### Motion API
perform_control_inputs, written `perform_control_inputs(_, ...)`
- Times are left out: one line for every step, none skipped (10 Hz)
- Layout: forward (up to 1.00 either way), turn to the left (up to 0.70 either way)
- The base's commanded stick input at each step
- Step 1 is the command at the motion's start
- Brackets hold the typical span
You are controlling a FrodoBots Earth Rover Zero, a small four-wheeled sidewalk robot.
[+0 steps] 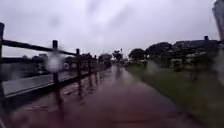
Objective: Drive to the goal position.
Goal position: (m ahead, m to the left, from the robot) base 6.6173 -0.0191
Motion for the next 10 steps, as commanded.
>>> perform_control_inputs(1.0, 0.08)
perform_control_inputs(1.0, 0.1)
perform_control_inputs(1.0, 0.03)
perform_control_inputs(1.0, 0.01)
perform_control_inputs(1.0, 0.01)
perform_control_inputs(1.0, 0.01)
perform_control_inputs(1.0, 0.01)
perform_control_inputs(1.0, 0.01)
perform_control_inputs(1.0, 0.01)
perform_control_inputs(1.0, 0.01)
